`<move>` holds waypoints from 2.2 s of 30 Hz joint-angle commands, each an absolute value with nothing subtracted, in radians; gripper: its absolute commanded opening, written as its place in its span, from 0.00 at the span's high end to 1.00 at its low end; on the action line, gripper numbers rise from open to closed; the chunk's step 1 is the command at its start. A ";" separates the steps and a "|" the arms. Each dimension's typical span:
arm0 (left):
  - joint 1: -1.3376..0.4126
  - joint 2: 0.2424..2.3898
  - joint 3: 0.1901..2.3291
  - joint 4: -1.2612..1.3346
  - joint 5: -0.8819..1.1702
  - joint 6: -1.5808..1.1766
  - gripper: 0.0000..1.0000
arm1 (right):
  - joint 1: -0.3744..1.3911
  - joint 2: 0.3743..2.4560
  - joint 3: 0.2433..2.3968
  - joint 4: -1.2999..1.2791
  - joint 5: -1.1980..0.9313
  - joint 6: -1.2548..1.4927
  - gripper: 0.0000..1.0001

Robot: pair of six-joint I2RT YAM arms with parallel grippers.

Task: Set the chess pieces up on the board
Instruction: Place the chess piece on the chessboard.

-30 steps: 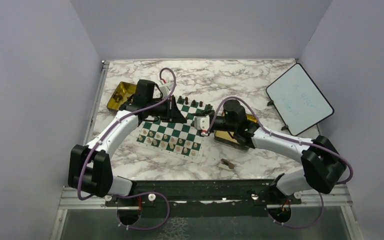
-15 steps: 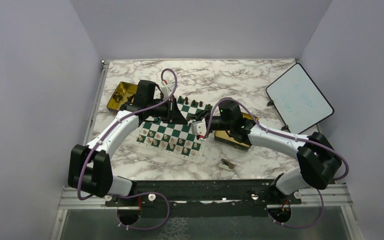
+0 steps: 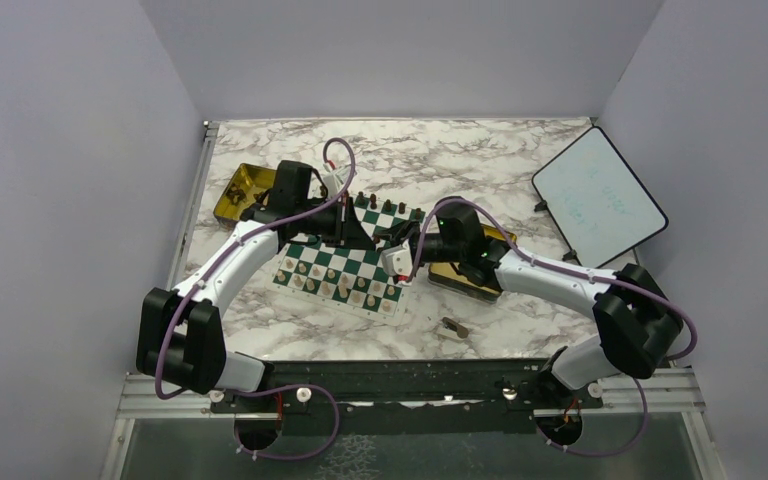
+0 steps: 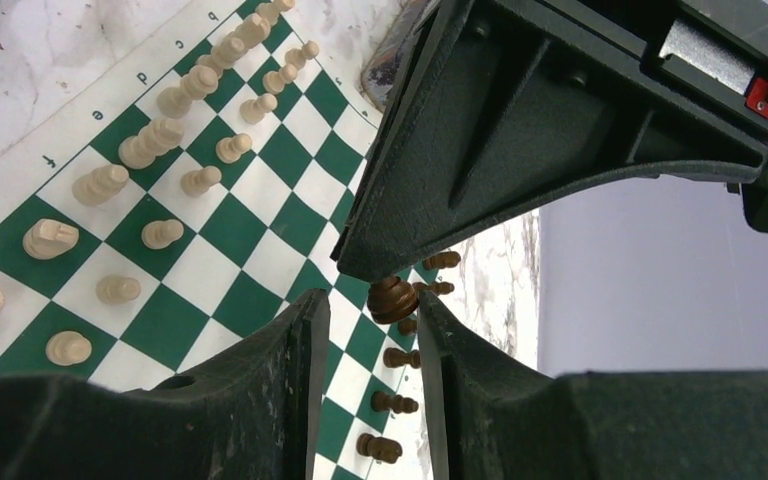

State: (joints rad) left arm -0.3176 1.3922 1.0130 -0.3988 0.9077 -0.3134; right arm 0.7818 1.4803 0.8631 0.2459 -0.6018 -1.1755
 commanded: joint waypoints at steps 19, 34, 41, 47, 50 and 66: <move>-0.328 1.303 1.054 -0.319 0.719 -0.372 0.86 | 0.810 1.493 0.828 0.468 -0.553 -0.736 0.99; -0.328 1.226 0.986 -0.192 0.621 -0.418 0.76 | 0.810 1.518 0.817 0.718 -0.362 -0.166 0.99; -0.328 1.214 0.978 -0.198 0.611 -0.407 0.64 | 0.809 1.531 0.825 0.740 -0.306 -0.082 0.99; -0.328 1.204 0.979 -0.201 0.620 -0.407 0.62 | 0.810 1.543 0.839 0.722 -0.267 -0.068 0.99; -0.328 1.198 0.983 -0.212 0.605 -0.396 0.64 | 0.810 1.543 0.839 0.722 -0.266 -0.069 0.99; -0.328 1.229 1.004 -0.211 0.630 -0.401 0.67 | 0.809 1.546 0.846 0.708 -0.265 -0.068 0.99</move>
State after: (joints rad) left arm -0.3286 1.2213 0.9829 -0.2199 0.6197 -0.4030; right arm 0.8036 1.5372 0.8181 0.6865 -0.2836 -0.0788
